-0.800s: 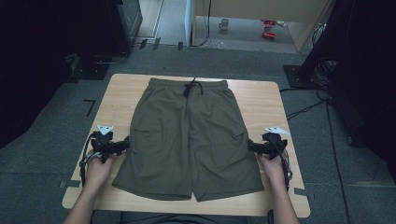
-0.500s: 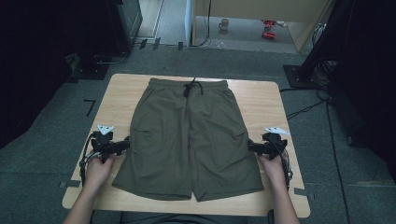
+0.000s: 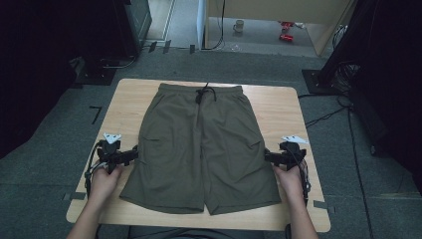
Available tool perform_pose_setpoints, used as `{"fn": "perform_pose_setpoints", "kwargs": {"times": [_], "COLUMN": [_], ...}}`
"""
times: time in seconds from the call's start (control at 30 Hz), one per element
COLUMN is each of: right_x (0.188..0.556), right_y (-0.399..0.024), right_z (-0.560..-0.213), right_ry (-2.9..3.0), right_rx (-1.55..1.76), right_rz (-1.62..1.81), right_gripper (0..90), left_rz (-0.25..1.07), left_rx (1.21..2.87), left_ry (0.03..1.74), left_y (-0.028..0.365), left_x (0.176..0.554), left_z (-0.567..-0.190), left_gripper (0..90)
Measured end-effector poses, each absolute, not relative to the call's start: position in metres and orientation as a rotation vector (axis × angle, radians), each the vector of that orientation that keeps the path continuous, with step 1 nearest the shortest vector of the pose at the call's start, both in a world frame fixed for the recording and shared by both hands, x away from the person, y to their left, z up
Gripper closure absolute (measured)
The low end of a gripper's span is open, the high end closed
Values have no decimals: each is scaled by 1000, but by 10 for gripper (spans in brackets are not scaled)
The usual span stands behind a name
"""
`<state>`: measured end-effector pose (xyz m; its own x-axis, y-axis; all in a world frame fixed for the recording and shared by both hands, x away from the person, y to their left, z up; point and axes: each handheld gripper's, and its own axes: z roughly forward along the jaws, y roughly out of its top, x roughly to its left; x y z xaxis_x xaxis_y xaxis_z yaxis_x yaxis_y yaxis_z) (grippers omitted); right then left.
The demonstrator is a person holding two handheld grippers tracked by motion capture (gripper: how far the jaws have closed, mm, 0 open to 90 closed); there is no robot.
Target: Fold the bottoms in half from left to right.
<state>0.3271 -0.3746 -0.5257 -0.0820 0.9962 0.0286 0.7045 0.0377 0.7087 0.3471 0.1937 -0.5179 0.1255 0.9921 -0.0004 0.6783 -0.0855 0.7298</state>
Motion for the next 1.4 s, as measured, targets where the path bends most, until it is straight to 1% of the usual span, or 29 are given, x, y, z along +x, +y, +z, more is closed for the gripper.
{"fn": "perform_pose_setpoints", "kwargs": {"times": [0.43, 0.73, 0.77, 0.87, 0.93, 1.1, 1.23, 1.4], "right_x": [327, 327, 327, 324, 324, 323, 321, 318], "right_y": [-373, -374, -374, -373, -372, -371, -369, -364], "right_z": [-526, -525, -525, -521, -520, -516, -513, -506], "right_ry": [1839, 1864, 1868, 1886, 1896, 1924, 1931, 1929], "right_rx": [1714, 1697, 1698, 1685, 1693, 1699, 1675, 1622], "right_rz": [792, 800, 798, 818, 847, 891, 907, 938], "right_gripper": [0, 0, 9, 137, 139, 197, 224, 244], "left_rz": [680, 612, 604, 572, 546, 513, 483, 448], "left_rx": [1861, 1947, 1956, 1965, 1967, 1961, 1955, 1970], "left_ry": [1562, 1500, 1496, 1491, 1488, 1475, 1422, 1372], "left_y": [199, 206, 207, 210, 213, 220, 225, 221], "left_x": [346, 343, 343, 343, 342, 338, 331, 319], "left_z": [-518, -514, -513, -511, -510, -504, -497, -491], "left_gripper": [130, 130, 130, 130, 130, 129, 130, 130]}}
